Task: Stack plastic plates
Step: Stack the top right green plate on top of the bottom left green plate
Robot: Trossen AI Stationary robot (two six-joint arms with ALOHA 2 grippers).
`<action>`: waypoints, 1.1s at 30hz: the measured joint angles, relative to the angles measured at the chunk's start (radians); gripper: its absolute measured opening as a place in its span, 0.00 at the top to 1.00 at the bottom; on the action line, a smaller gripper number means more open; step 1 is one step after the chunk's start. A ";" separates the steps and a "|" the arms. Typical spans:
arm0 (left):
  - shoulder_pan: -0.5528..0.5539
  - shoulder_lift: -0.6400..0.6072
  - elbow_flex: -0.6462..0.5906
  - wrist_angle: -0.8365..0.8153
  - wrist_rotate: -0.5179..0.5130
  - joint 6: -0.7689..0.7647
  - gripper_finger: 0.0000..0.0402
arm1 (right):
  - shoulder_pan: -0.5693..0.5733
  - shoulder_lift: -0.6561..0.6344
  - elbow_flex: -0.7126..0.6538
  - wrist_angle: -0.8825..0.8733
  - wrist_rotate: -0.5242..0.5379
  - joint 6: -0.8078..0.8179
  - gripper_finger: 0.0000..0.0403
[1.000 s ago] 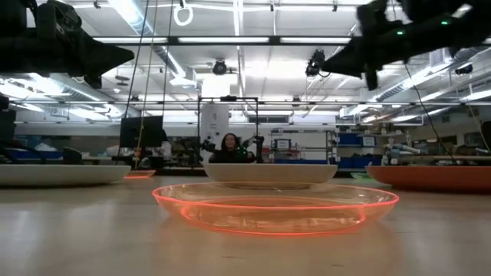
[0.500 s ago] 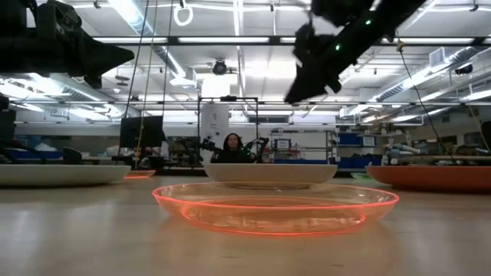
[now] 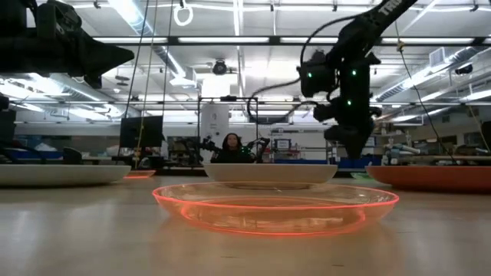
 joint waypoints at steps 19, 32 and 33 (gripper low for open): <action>0.000 0.000 0.000 0.000 0.000 0.000 0.95 | -0.242 0.156 0.001 -0.009 -0.041 -0.075 0.70; 0.000 0.000 0.000 0.000 0.000 0.000 0.95 | -0.242 0.163 -0.002 0.022 -0.042 -0.084 0.95; 0.000 0.000 0.000 0.000 0.000 0.000 0.95 | -0.241 0.163 -0.002 0.022 -0.040 -0.084 0.97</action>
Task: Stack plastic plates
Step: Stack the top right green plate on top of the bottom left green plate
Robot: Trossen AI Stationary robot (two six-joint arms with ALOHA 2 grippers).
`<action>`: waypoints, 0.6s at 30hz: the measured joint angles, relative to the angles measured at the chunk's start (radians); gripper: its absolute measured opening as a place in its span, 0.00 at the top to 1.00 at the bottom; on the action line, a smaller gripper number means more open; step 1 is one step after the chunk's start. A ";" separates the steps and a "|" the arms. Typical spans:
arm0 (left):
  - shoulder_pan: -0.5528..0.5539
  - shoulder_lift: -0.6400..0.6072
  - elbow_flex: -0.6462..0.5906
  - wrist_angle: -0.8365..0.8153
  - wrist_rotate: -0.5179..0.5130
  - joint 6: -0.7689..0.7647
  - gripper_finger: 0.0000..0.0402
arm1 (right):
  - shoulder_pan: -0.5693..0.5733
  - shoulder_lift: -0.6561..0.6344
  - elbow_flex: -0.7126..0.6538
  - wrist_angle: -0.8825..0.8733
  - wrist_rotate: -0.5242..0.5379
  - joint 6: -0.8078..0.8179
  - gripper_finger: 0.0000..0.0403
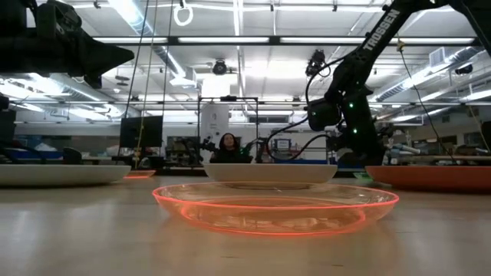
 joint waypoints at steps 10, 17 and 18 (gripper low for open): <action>0.000 0.000 0.000 0.000 0.000 0.000 0.95 | 0.139 -0.087 -0.001 -0.147 0.023 0.073 0.98; 0.000 0.000 0.000 0.000 0.000 0.000 0.95 | 0.414 -0.180 0.064 -0.300 0.027 0.128 0.99; 0.000 0.000 0.000 0.000 0.000 -0.001 0.95 | 0.461 -0.184 0.091 -0.324 0.027 0.127 0.99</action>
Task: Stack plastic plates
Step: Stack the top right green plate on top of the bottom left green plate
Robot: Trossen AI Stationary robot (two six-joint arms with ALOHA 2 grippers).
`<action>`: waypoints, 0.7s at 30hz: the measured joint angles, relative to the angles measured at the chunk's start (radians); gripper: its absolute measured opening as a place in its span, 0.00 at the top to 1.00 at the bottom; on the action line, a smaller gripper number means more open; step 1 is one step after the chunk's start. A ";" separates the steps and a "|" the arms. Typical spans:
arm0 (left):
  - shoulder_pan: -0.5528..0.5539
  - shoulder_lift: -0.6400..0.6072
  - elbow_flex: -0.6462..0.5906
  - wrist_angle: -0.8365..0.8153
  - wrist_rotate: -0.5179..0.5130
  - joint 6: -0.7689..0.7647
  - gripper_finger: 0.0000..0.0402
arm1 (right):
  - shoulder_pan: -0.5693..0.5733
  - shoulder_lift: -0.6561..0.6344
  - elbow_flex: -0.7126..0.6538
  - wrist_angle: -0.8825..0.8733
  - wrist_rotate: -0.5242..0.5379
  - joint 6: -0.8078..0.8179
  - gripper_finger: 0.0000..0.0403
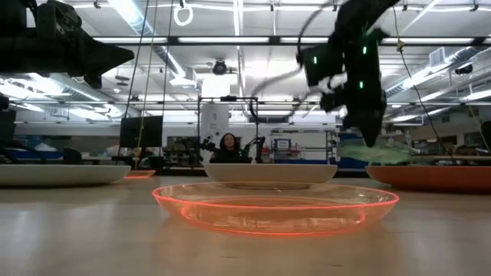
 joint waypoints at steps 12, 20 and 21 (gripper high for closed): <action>0.000 0.000 0.000 0.002 0.000 0.000 0.95 | 0.584 0.090 0.322 0.197 -0.016 -0.653 0.99; 0.000 0.000 0.000 0.003 0.000 0.000 0.95 | 0.731 0.292 0.397 0.642 -0.110 -1.201 0.98; 0.000 0.000 0.000 0.003 0.000 0.000 0.95 | 0.738 0.324 0.428 0.673 -0.120 -1.238 0.98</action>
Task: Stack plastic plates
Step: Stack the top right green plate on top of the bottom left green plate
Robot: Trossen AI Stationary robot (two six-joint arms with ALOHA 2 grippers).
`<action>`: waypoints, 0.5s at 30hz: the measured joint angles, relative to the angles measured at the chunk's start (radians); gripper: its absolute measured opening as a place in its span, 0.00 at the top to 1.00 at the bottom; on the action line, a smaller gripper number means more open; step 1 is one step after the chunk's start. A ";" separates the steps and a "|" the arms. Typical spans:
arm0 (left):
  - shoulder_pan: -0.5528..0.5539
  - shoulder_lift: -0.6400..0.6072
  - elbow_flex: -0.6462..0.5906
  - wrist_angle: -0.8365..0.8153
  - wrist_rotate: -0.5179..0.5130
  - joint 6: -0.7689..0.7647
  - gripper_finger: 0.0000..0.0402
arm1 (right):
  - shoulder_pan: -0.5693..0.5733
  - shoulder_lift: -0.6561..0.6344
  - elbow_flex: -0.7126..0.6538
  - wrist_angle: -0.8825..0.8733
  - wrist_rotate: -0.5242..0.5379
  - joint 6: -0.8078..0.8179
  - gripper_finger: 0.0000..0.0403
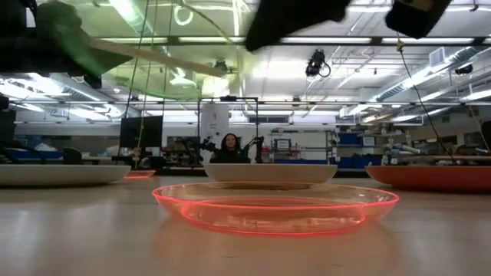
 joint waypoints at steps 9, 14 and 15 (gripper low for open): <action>0.000 0.000 0.000 0.000 0.000 0.000 0.95 | -0.026 0.235 0.291 -0.013 -0.118 -0.173 0.98; 0.000 0.000 0.000 0.000 0.000 0.000 0.95 | -0.075 0.326 0.317 -0.008 -0.078 -0.235 0.98; 0.000 0.000 0.000 0.001 0.000 0.000 0.95 | -0.083 0.341 0.317 -0.010 -0.062 -0.242 0.98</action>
